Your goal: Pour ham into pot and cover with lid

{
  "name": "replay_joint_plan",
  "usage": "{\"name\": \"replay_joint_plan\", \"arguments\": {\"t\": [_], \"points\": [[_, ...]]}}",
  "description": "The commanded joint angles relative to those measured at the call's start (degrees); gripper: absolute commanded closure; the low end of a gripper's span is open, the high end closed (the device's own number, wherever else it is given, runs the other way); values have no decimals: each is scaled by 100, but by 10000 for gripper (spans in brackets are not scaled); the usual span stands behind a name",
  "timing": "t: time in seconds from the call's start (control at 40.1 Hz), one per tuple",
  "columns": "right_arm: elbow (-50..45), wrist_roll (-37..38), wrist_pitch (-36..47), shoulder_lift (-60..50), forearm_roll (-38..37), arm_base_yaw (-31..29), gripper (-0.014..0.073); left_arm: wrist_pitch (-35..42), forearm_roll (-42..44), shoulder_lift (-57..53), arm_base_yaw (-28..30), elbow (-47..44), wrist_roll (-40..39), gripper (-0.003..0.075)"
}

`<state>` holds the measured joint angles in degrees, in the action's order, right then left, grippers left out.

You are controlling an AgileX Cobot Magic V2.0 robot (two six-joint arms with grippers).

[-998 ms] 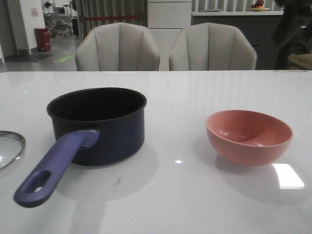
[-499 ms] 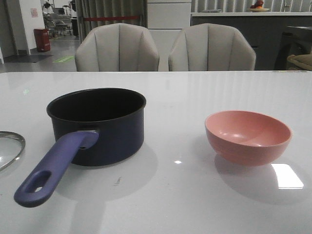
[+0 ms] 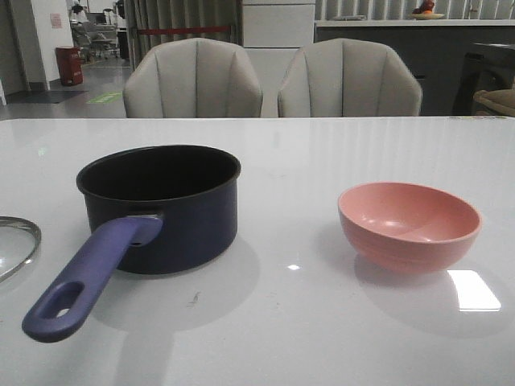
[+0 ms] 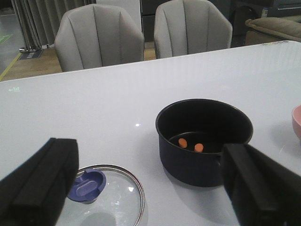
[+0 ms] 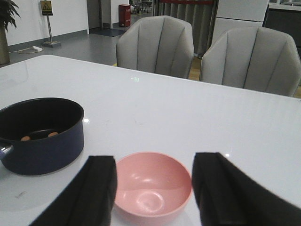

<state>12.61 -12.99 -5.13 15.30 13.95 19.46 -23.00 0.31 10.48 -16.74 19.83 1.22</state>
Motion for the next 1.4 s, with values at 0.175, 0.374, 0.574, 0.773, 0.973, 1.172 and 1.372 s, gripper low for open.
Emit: {"name": "replay_joint_plan", "arguments": {"t": [0.175, 0.374, 0.574, 0.773, 0.973, 1.172, 1.372], "points": [[147, -23, 513, 33, 22, 15, 354, 468, -31, 60, -25, 168, -22, 85], [147, -23, 513, 33, 22, 15, 431, 654, -31, 60, -25, 168, -22, 85], [147, -23, 513, 33, 22, 15, 433, 793, -95, 103, -25, 168, -22, 85], [147, -23, 513, 33, 22, 15, 433, 271, -31, 720, -14, 649, -122, 83], [147, -23, 513, 33, 22, 15, 434, -531, 84, 1761, -14, 1644, -933, 82], [147, -23, 513, 33, 22, 15, 434, -749, 1048, 2776, 25, 2202, -2133, 81], [147, -23, 513, 33, 22, 15, 434, -1596, 1012, 4234, 493, 2960, -2254, 82]]}}
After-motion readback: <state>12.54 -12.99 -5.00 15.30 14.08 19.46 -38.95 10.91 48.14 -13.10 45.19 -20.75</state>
